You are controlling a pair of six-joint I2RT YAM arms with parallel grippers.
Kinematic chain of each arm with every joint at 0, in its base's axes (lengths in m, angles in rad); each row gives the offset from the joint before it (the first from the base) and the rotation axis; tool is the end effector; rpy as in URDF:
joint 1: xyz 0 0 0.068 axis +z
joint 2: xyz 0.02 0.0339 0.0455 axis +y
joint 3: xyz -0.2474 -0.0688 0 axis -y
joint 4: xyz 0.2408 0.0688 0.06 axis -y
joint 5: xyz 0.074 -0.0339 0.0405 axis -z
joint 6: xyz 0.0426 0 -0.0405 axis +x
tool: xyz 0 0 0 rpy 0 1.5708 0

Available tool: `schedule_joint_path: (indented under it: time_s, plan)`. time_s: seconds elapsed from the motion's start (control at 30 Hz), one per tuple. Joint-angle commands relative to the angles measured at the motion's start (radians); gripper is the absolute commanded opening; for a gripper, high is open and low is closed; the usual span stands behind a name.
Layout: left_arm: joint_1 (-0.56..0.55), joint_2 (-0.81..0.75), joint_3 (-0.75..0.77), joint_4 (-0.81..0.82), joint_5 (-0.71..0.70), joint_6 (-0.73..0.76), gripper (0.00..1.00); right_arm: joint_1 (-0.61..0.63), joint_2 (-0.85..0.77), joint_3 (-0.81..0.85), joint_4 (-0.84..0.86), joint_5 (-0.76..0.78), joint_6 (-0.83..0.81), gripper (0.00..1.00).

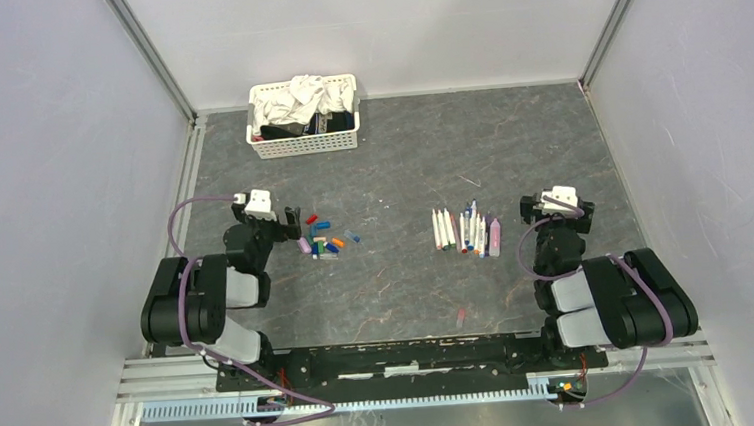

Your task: Open the pen caps

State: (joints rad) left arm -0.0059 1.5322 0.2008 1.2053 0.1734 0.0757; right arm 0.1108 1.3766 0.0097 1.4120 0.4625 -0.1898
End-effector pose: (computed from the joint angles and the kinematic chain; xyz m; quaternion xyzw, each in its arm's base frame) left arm 0.2408 -0.0088 0.1264 0.0877 0.7445 -0.0419 0.6605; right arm 0.1927 0.0023 0.1376 0.0631 0.6898 -0.1860 0.6968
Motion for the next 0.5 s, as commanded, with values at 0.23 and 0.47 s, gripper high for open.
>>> schedule_joint_path:
  time_s: [0.23, 0.47]
  plan:
    - [0.004, -0.004, 0.012, 0.017, -0.017, -0.042, 1.0, -0.004, -0.018, -0.112, 0.01, -0.062, 0.038, 0.98]
    - [0.004, -0.001, 0.015, 0.014, -0.018, -0.042, 1.0, -0.004, -0.017, -0.113, 0.011, -0.062, 0.038, 0.98]
